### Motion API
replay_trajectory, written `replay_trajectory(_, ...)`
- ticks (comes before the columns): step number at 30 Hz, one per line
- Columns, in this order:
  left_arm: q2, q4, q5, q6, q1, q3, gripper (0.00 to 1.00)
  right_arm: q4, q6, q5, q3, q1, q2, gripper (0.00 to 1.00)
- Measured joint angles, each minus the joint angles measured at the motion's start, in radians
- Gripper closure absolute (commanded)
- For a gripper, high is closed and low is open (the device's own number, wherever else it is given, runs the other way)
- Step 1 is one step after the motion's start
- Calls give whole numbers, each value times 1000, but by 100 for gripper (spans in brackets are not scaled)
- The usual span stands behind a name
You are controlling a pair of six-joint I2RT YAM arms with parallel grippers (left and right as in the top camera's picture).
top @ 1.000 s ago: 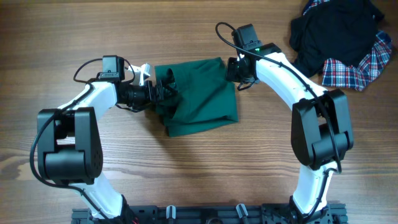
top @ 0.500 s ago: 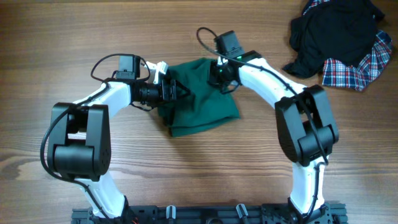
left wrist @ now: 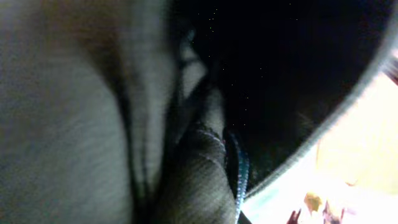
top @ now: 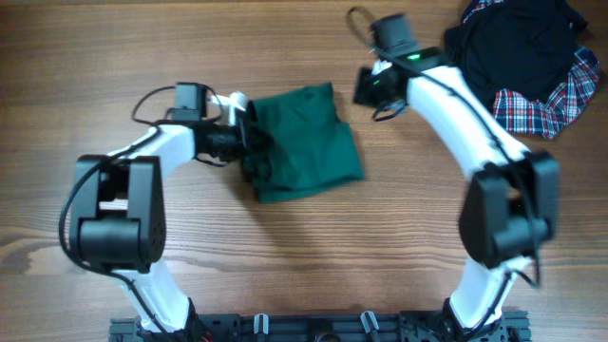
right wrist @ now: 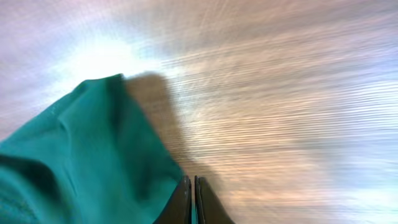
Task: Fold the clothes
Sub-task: 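Drag the folded green garment to the top-left corner with the left gripper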
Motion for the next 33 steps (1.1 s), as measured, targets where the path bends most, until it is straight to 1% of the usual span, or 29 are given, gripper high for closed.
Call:
replay_trajectory(2, -40, 68, -3, -56, 72, 0, 96, -26, -19, 18, 6, -29, -96, 96)
replay_trajectory(4, -156, 179, -30, -140, 193, 11, 96, -38, -35, 37, 24, -34, -195, 96)
replay_trajectory(7, -306, 309, -120, -271, 357, 23, 96, -42, -48, 44, 26, -31, -253, 96)
replay_trajectory(9, -343, 362, -180, -350, 452, 34, 96, -56, -48, 44, 26, -31, -256, 96)
replay_trajectory(11, -328, 386, -229, -397, 502, 34, 96, -63, -47, 44, 26, -31, -256, 96)
replay_trajectory(14, -252, 461, -261, -430, 513, 34, 96, -66, -47, 44, 26, -31, -256, 96)
replay_trajectory(18, -51, 713, -257, -487, 511, 31, 96, -86, -47, 44, 26, -31, -256, 96)
replay_trajectory(19, -31, 726, -251, -497, 511, 36, 96, -85, -47, 44, 26, -31, -256, 96)
replay_trajectory(21, 31, 735, -216, -507, 512, 98, 96, -85, -47, 44, 26, -31, -256, 96)
replay_trajectory(23, 87, 685, -169, -496, 514, 191, 96, -83, -43, 44, 26, -31, -256, 96)
replay_trajectory(25, 119, 608, -159, -457, 514, 265, 96, -87, -40, 44, 26, -31, -256, 96)
replay_trajectory(26, 122, 560, -163, -441, 514, 274, 96, -92, -39, 44, 26, -31, -256, 96)
replay_trajectory(29, 129, 332, -219, -409, 514, 291, 96, -90, -35, 44, 26, -31, -256, 96)
replay_trajectory(30, 131, 212, -256, -404, 514, 291, 80, -92, -32, 44, 26, -31, -256, 96)
replay_trajectory(31, 135, 167, -275, -402, 515, 289, 49, -92, -32, 44, 26, -31, -256, 96)
replay_trajectory(32, 137, 127, -293, -400, 518, 288, 1, -93, -32, 44, 26, -31, -256, 96)
replay_trajectory(33, 137, 98, -307, -393, 522, 288, 0, -94, -32, 44, 26, -31, -256, 96)
